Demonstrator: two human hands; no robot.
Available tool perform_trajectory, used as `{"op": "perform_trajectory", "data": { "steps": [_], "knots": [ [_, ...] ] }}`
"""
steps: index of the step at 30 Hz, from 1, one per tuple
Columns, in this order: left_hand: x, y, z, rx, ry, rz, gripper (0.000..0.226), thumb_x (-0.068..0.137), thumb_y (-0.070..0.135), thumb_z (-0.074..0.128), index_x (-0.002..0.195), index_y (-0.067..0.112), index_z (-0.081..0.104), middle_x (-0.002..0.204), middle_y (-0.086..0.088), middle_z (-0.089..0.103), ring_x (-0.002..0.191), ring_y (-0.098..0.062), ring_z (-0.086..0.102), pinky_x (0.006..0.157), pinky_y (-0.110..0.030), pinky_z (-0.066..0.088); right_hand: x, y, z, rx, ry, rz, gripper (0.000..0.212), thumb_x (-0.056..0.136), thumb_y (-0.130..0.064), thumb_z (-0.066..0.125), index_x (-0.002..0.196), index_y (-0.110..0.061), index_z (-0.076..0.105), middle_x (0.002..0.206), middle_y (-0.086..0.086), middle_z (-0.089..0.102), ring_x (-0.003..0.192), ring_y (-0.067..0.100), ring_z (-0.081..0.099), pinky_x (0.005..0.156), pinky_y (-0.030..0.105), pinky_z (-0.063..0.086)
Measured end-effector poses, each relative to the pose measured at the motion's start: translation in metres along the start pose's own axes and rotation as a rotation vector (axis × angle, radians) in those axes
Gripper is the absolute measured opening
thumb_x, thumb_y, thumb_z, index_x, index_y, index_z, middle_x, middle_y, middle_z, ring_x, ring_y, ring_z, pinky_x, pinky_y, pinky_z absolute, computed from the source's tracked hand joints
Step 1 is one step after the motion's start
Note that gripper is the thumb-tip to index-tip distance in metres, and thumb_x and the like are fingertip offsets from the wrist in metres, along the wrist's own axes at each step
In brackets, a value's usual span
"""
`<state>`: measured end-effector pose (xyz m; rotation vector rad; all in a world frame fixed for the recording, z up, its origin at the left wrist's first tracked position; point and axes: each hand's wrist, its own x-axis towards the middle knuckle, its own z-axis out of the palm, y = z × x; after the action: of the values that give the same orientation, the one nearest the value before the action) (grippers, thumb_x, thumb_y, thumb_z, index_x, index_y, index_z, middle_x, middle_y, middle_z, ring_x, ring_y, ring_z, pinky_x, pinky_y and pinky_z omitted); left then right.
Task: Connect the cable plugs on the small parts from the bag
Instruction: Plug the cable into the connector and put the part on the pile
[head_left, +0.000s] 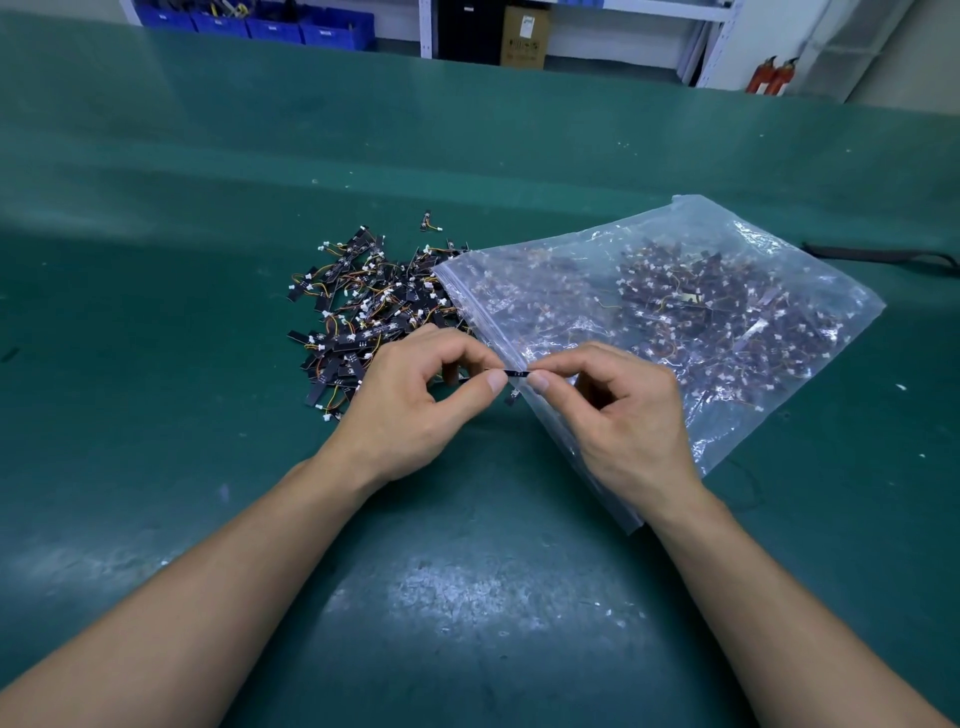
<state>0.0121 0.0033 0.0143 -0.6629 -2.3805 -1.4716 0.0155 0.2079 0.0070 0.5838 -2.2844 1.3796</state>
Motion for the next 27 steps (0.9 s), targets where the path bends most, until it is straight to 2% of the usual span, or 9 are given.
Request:
{"op": "perform_trajectory", "data": {
  "steps": [5,8,11,13,17,21,27],
  "knots": [
    [0.0006,0.0014,0.0015,0.019,0.034,0.092,0.004,0.084,0.031,0.069,0.088,0.030,0.068,0.081,0.012,0.066,0.078,-0.015,0.057,0.071,-0.019,0.039,0.0008,-0.0005,-0.0006,-0.017,0.004,-0.024,0.003,0.088,-0.016,0.078,0.085,-0.016,0.077,0.079,-0.019,0.068,0.059,0.001,0.054,0.060,0.009,0.037],
    [0.0013,-0.0004,0.0021,0.056,0.059,0.150,0.011,0.087,0.026,0.071,0.085,0.034,0.065,0.079,0.009,0.066,0.076,-0.016,0.055,0.071,-0.023,0.040,0.0001,-0.0008,-0.0007,0.015,0.007,-0.015,0.002,0.087,-0.018,0.079,0.086,-0.018,0.078,0.078,-0.016,0.069,0.056,0.005,0.053,0.058,0.011,0.037],
    [0.0024,-0.0020,0.0014,0.086,0.095,0.200,0.012,0.088,0.022,0.072,0.086,0.031,0.065,0.079,0.005,0.067,0.075,-0.019,0.055,0.071,-0.024,0.040,-0.0007,-0.0007,-0.0006,0.045,0.023,0.001,0.011,0.083,-0.022,0.083,0.091,-0.025,0.077,0.079,-0.015,0.069,0.052,0.010,0.050,0.056,0.013,0.038],
    [0.0028,-0.0022,0.0014,0.103,0.108,0.227,0.013,0.088,0.020,0.074,0.087,0.030,0.065,0.080,0.005,0.067,0.075,-0.018,0.055,0.071,-0.025,0.042,-0.0004,-0.0003,-0.0008,0.047,0.022,-0.019,0.010,0.082,-0.020,0.084,0.090,-0.023,0.078,0.079,-0.012,0.069,0.052,0.012,0.050,0.056,0.014,0.038],
    [0.0023,-0.0020,0.0021,0.116,0.117,0.241,0.016,0.087,0.017,0.077,0.090,0.029,0.067,0.081,0.005,0.068,0.076,-0.020,0.056,0.069,-0.026,0.043,0.0010,0.0015,-0.0013,0.036,0.027,-0.058,0.006,0.083,-0.015,0.084,0.086,-0.016,0.079,0.077,-0.008,0.069,0.054,0.011,0.050,0.056,0.015,0.037],
    [0.0024,-0.0020,0.0021,0.111,0.119,0.227,0.012,0.083,0.017,0.079,0.090,0.020,0.069,0.082,0.007,0.067,0.077,-0.013,0.054,0.069,-0.025,0.043,0.0007,0.0026,-0.0026,0.041,0.028,-0.083,0.005,0.083,-0.015,0.083,0.085,-0.015,0.078,0.076,-0.006,0.069,0.057,0.008,0.051,0.058,0.014,0.037],
    [0.0033,-0.0018,-0.0004,0.151,0.081,0.256,0.019,0.085,0.016,0.079,0.087,0.028,0.064,0.083,0.007,0.066,0.076,-0.019,0.054,0.072,-0.025,0.040,0.0015,0.0019,-0.0021,0.040,0.034,-0.089,0.007,0.082,-0.014,0.085,0.086,-0.015,0.079,0.076,-0.002,0.070,0.055,0.009,0.051,0.055,0.018,0.038]
  ]
}}
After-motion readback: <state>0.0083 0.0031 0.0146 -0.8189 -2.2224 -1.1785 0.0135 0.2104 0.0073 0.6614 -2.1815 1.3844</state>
